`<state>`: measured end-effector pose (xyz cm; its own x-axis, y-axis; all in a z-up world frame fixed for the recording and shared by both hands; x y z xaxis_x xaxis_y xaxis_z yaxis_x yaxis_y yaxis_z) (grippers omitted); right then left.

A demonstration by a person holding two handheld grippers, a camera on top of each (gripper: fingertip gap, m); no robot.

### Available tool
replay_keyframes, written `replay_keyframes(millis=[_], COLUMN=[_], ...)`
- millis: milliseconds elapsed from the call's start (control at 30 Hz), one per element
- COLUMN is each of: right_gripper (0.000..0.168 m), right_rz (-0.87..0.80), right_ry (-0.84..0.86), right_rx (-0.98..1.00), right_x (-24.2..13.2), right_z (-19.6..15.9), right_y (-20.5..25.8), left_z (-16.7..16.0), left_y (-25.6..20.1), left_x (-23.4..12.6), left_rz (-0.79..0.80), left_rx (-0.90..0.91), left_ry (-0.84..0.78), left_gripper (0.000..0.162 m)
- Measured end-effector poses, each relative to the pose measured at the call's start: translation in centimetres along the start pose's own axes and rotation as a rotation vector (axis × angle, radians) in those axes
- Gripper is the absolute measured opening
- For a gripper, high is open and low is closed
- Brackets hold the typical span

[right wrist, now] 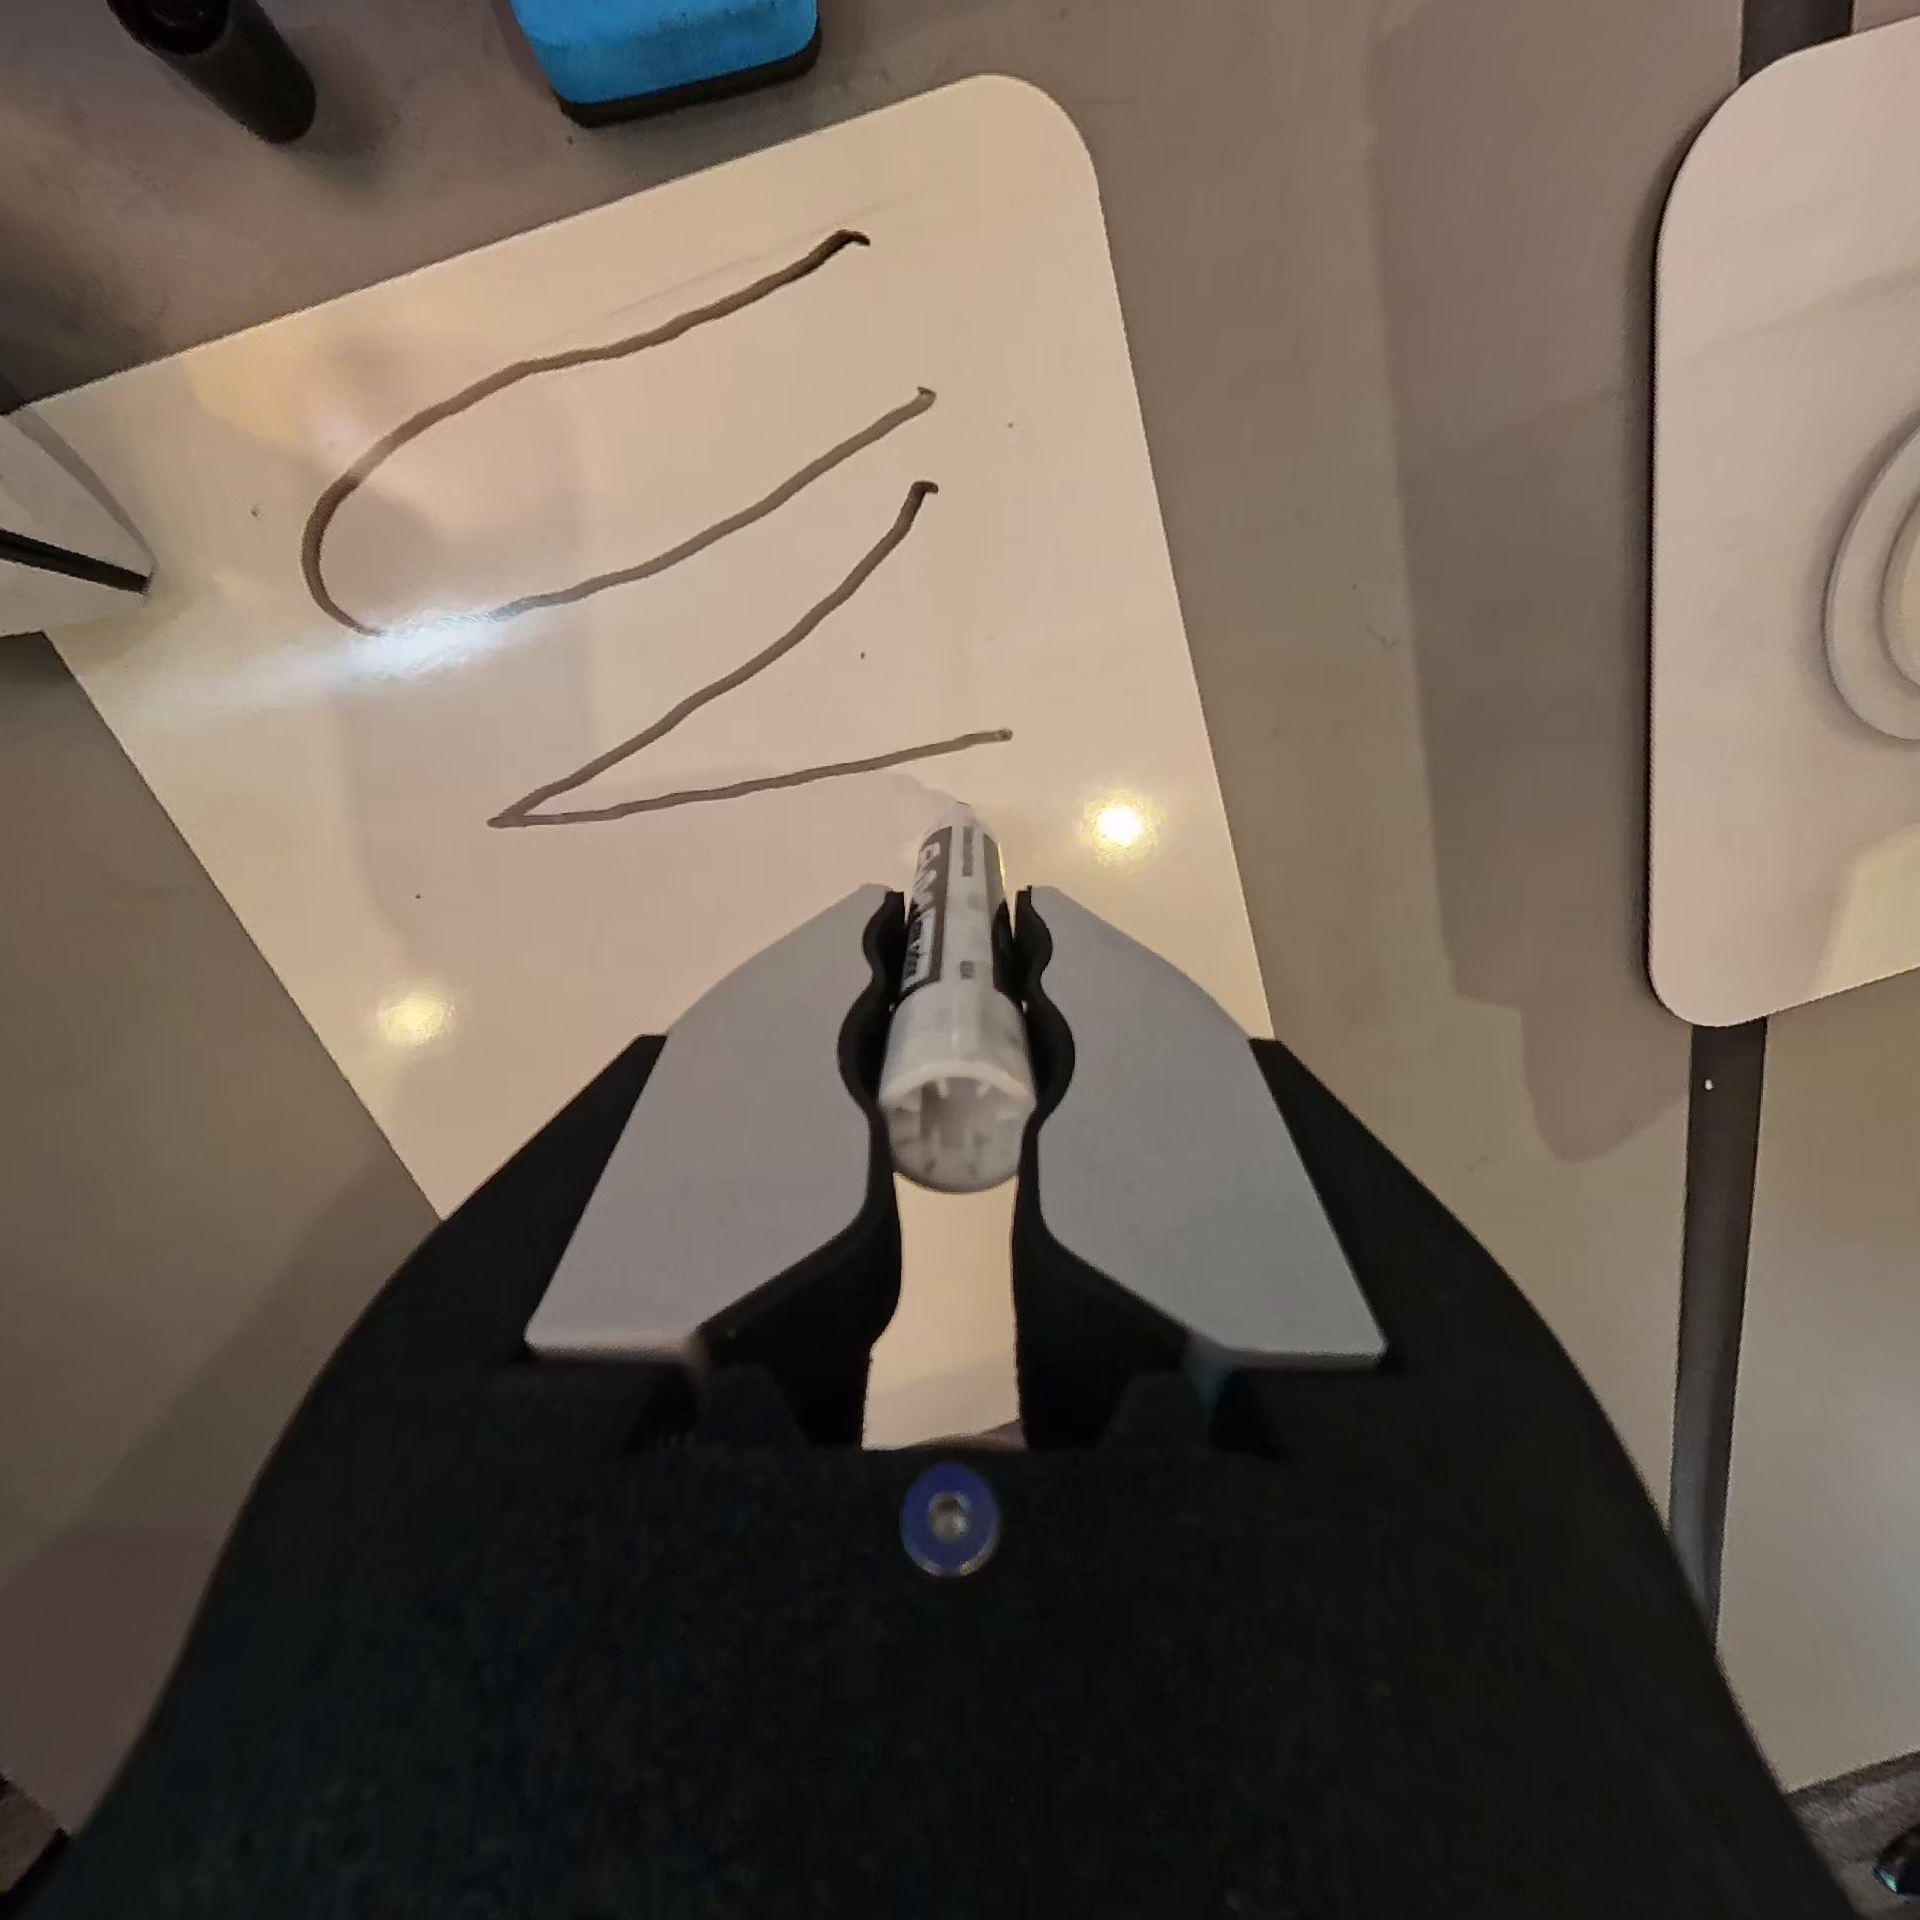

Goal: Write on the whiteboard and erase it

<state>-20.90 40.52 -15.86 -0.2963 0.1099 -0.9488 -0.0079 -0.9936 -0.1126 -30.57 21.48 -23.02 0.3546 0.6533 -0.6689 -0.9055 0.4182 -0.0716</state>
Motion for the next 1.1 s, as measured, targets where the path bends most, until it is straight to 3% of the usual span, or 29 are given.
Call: replay_keyframes(millis=[500,1100], right_gripper=[0.020,0.020], right_rz=[-0.040,-0.008], right_ry=[0.026,0.026], right_rx=[-0.018,0.008], right_x=[0.5,-1.4], right_z=[0.4,-3.0], right_y=[-0.1,6.5], left_z=[0.0,0.0], left_y=[0.0,0.0], left_x=[0.0,0.0], left_rz=[-0.008,0.002], left_rx=[-0.008,-0.003], left_ry=[0.000,0.000], left_gripper=[0.000,0.000])
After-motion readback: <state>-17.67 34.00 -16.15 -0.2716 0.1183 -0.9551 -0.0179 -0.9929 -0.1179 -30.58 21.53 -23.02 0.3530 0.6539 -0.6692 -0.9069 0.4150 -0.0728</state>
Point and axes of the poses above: each gripper's, where its closed fingertips meet, x out along the fingers, z out of its top, y = z × x across the jaws, the point moved 7 cm from there along -x, back along the fingers, and after that the axes turned 2 degrees about -y, right-handed, at the moved point
